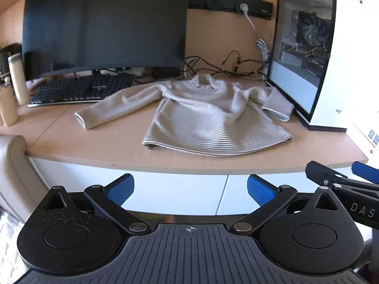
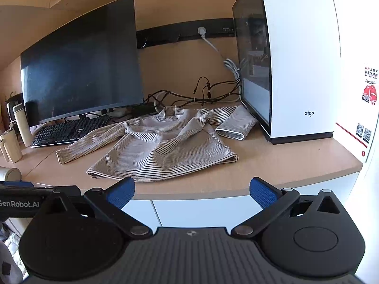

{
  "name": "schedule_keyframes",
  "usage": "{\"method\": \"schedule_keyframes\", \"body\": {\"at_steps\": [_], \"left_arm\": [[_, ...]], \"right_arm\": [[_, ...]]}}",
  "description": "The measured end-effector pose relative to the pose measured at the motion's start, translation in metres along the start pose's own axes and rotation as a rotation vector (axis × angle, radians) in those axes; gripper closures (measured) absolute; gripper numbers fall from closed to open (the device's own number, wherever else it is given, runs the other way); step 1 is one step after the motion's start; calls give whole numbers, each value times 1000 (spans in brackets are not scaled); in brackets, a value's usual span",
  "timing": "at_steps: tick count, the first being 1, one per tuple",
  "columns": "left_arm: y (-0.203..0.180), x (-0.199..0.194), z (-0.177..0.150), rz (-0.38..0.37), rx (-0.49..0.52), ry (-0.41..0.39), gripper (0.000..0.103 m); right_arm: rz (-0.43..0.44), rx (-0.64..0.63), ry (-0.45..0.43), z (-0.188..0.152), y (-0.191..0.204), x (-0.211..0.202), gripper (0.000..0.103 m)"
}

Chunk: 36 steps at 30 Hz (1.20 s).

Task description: Fold clothes

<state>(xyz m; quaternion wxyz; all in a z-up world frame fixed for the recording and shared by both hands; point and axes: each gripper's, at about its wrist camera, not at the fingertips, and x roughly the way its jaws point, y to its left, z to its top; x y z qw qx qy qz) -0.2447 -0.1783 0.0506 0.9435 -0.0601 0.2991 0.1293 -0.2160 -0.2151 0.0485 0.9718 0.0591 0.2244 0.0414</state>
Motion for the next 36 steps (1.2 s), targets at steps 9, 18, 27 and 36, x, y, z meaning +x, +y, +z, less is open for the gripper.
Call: {"method": "schedule_keyframes", "body": {"at_steps": [9,18,27,36], "left_arm": [[-4,-15,1,24,40,-100,0],[0,-15,-3,36,38,-87,0],[4,-14,-3,32,31,-74,0],[6,-10,-5,27,26,-56,0]], "right_arm": [[-12,-23,-59,3,4,-10,0],[-2,-42,-54,2,11,-8,0],[8,-45,-42,2,15,-6,0],[7,-43,-25,0,15,-3,0]]}}
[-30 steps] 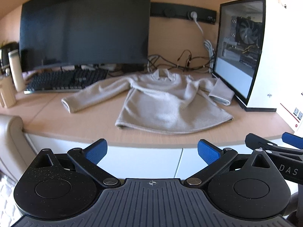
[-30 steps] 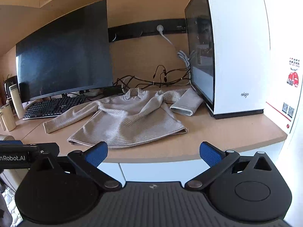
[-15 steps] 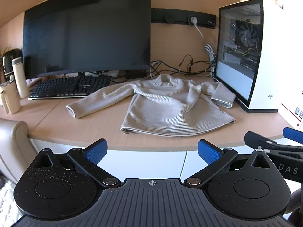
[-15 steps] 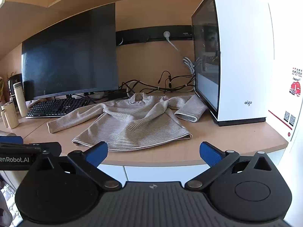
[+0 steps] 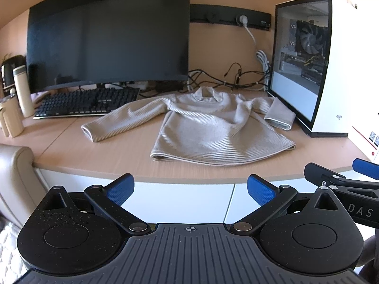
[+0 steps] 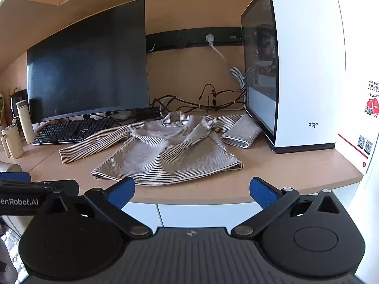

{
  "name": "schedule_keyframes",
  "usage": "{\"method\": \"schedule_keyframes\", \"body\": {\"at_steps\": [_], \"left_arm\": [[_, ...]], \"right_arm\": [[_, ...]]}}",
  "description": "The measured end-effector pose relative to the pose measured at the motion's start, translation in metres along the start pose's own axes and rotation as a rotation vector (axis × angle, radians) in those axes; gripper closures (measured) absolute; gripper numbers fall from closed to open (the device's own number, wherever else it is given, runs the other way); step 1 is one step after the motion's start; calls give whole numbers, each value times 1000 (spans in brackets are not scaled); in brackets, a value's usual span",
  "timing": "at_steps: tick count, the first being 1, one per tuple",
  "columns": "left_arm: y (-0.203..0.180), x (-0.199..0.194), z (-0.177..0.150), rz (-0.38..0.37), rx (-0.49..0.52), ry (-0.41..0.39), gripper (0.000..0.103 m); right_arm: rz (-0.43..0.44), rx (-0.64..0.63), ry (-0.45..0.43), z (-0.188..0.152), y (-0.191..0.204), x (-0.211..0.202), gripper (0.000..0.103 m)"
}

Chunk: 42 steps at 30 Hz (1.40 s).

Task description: Fold clothes

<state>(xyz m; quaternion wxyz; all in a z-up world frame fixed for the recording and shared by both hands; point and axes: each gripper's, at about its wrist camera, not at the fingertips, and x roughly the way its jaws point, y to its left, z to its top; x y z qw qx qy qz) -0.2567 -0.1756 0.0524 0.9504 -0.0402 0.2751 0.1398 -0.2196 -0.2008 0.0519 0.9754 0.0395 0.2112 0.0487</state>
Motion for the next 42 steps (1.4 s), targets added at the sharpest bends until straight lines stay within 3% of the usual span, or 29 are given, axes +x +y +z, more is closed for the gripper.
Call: {"method": "schedule_keyframes", "body": {"at_steps": [33,42], "left_arm": [[-4,14,5,13,6,28,0],[-4,34,9,10,28,65,0]], "right_arm": [[9,16,30,3,-5,16,0],[7,46,53,3,-8,33,0]]}}
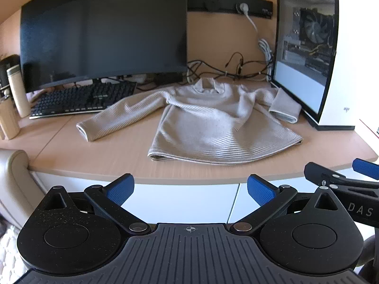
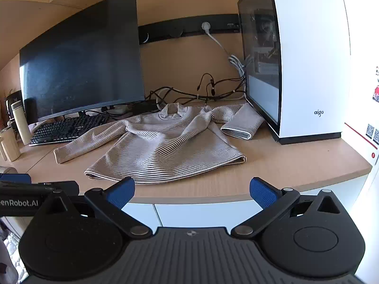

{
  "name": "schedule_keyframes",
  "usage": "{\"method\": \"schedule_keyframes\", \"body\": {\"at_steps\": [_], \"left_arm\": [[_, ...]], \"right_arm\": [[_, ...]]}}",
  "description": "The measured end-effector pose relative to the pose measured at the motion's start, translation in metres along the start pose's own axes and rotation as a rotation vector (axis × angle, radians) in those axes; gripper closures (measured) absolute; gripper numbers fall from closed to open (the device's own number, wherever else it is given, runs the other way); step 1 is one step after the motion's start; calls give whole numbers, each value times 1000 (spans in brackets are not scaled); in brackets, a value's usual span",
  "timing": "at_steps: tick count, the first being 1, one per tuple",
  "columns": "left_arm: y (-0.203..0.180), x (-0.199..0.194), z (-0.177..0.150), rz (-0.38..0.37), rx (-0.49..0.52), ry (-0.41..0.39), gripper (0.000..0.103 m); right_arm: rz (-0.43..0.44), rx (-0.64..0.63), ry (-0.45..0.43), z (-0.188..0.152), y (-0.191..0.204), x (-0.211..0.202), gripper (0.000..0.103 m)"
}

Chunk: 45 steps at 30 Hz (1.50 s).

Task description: Fold clothes

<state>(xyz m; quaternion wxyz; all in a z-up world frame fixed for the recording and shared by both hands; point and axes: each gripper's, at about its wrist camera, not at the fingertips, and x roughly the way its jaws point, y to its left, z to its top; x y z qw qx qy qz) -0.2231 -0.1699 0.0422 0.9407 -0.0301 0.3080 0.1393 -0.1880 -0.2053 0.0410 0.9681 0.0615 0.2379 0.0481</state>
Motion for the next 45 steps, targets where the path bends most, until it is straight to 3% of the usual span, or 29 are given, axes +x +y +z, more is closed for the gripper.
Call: {"method": "schedule_keyframes", "body": {"at_steps": [6,13,21,26,34,41,45], "left_arm": [[3,34,8,-32,-6,86,0],[6,90,27,-164,-34,172,0],[19,147,70,-256,-18,185,0],[44,184,93,-315,-63,197,0],[57,230,105,-380,-134,269,0],[62,260,132,-331,-211,247,0],[66,272,153,-304,-206,251,0]], "right_arm": [[-14,21,49,1,-5,24,0],[-86,65,100,11,-15,64,0],[-178,80,100,44,-10,110,0],[-208,105,123,65,-2,144,0],[-237,71,169,82,1,183,0],[-146,9,153,108,-6,230,0],[-10,65,139,131,-19,263,0]]}}
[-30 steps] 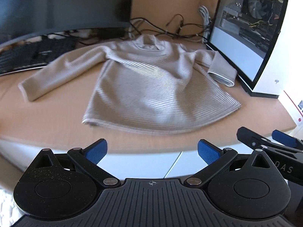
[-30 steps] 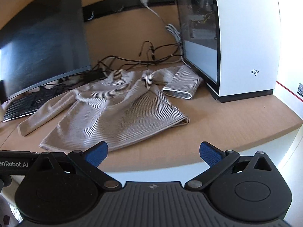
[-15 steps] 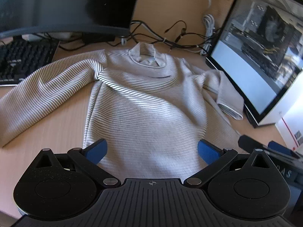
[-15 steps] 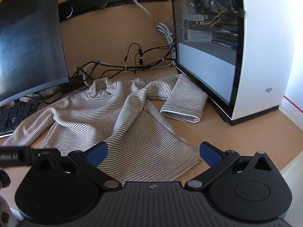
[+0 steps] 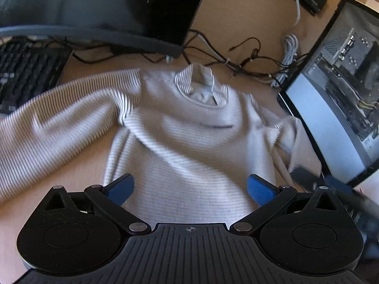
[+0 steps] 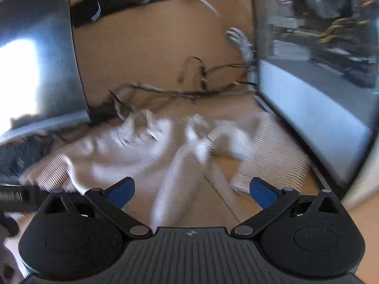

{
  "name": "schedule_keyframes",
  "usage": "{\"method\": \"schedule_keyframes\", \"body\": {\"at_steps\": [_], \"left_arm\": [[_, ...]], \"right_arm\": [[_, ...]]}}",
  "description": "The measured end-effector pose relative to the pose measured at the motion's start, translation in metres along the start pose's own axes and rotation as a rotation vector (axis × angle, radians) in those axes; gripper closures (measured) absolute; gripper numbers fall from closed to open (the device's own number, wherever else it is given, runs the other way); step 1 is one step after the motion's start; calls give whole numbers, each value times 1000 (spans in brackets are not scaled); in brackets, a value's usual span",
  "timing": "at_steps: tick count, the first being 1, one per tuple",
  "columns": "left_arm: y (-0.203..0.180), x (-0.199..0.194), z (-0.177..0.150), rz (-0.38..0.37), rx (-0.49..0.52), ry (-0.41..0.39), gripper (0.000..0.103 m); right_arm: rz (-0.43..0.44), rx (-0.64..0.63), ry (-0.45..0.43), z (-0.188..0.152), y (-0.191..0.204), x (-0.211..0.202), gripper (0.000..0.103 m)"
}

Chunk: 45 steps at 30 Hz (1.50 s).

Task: Fold clothes
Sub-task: 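Move both grippers toward the sweater body, then grasp the sleeve cuff beside the PC case with the right gripper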

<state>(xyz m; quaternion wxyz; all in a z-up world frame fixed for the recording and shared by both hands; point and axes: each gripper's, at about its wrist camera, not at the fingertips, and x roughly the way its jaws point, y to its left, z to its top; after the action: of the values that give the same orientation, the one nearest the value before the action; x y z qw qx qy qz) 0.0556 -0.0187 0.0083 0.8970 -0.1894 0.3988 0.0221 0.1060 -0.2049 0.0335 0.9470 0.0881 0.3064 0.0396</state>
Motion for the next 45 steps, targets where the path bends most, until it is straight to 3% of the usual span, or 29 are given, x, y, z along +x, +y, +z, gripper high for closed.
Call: {"method": "schedule_keyframes", "body": {"at_steps": [3,6,9,15,22,33,45], "left_arm": [[5,12,8,43,-24,32,0],[14,26,5,29,-83,103,0],[20,33,-1,53,-120,118,0],[15,39,-1,77,-92,112,0],[-3,47,-5,152,24,147,0],[1,27,-21,153,101,190,0],[30,-15,-40,91,66,197,0]], "right_arm": [[96,30,45,16,-3,29,0],[184,83,110,18,-11,54,0],[171,127,222,10,-17,83,0],[189,156,241,6,-20,99,0],[181,4,241,2,-8,97,0],[258,49,234,-7,-16,87,0],[212,-119,241,-51,26,35,0]]}}
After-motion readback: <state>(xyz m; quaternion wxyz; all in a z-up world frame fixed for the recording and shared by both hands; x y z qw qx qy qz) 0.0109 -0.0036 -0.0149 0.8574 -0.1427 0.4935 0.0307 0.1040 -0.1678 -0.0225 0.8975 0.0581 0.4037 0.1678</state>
